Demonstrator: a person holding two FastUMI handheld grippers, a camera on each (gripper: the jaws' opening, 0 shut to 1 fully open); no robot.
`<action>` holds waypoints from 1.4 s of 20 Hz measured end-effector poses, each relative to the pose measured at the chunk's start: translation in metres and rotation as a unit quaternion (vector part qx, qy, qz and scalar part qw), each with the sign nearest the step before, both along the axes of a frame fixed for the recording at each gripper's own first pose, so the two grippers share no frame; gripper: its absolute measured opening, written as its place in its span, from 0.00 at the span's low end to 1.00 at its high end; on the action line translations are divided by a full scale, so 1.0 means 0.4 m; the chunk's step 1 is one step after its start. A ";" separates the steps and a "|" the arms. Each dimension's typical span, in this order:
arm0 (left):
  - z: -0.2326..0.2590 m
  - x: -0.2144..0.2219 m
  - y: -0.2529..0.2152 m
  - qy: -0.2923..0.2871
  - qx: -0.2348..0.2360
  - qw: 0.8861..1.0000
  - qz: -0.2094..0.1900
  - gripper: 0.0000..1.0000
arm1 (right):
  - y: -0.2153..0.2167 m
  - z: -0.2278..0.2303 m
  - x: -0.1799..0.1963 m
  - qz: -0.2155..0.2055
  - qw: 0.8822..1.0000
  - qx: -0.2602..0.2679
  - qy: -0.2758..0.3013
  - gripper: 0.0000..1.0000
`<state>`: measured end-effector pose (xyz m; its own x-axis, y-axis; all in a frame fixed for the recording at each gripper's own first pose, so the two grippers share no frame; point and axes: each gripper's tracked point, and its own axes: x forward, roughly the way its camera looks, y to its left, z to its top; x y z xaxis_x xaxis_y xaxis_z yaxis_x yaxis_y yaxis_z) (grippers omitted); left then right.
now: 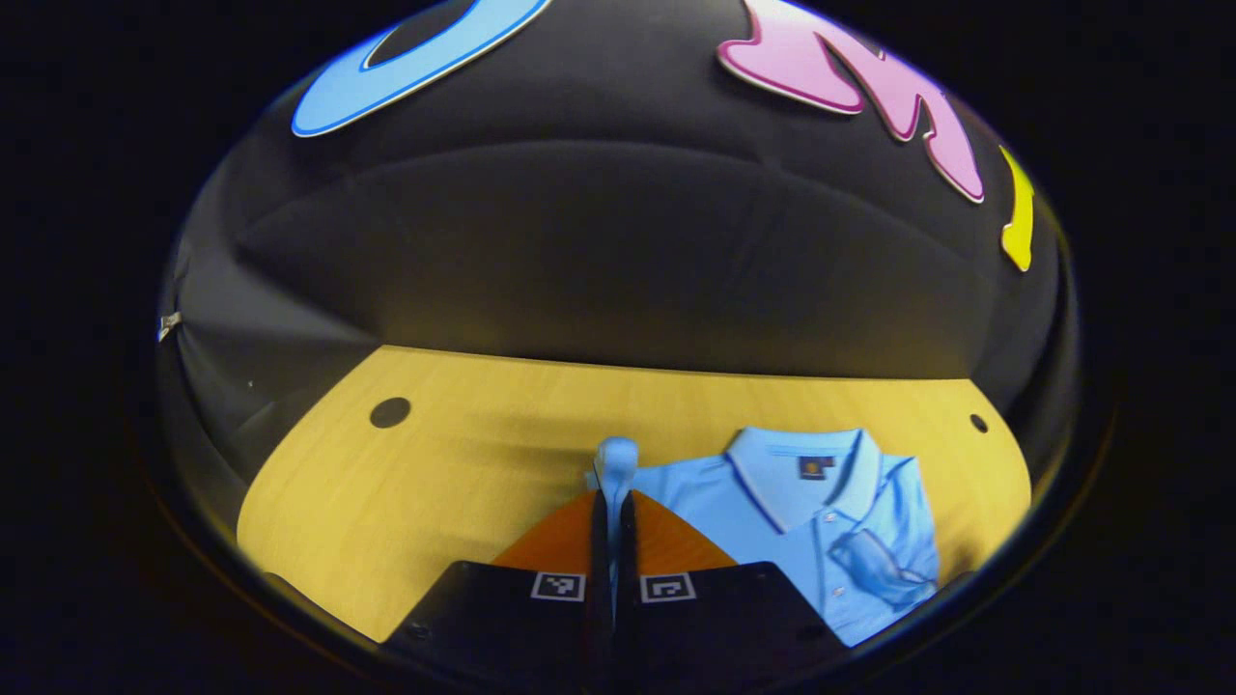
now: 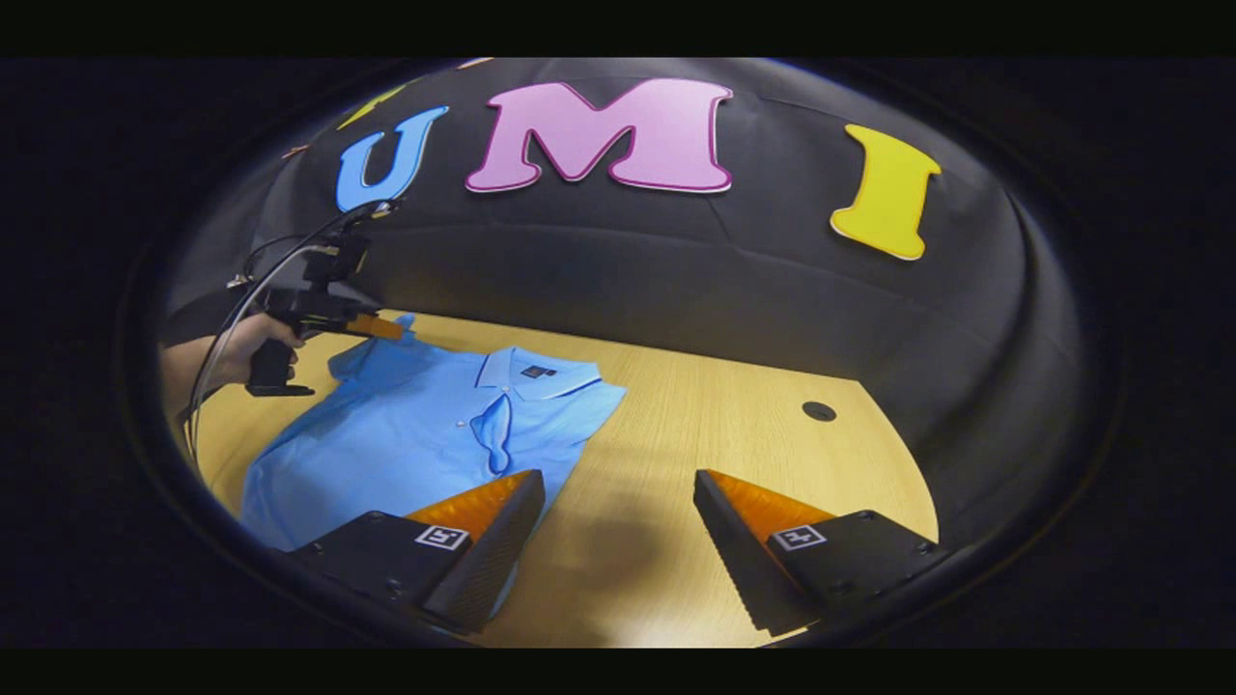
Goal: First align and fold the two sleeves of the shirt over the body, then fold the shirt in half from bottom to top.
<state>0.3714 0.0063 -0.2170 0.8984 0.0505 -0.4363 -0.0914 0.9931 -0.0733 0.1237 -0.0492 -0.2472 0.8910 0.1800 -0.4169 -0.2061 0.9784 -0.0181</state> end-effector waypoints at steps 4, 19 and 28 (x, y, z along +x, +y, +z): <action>-0.009 -0.026 -0.144 0.016 -0.045 0.998 -0.037 0.07 | 0.023 -0.034 -0.033 0.008 1.000 0.015 0.014 0.97; -0.017 -0.322 -0.271 0.016 -0.051 0.993 -0.106 0.97 | 0.093 -0.040 -0.196 -0.001 0.997 0.064 0.040 0.98; -0.049 -0.737 -0.107 0.039 -0.009 0.997 -0.060 0.98 | 0.170 -0.055 -0.402 -0.015 0.995 0.069 0.076 0.98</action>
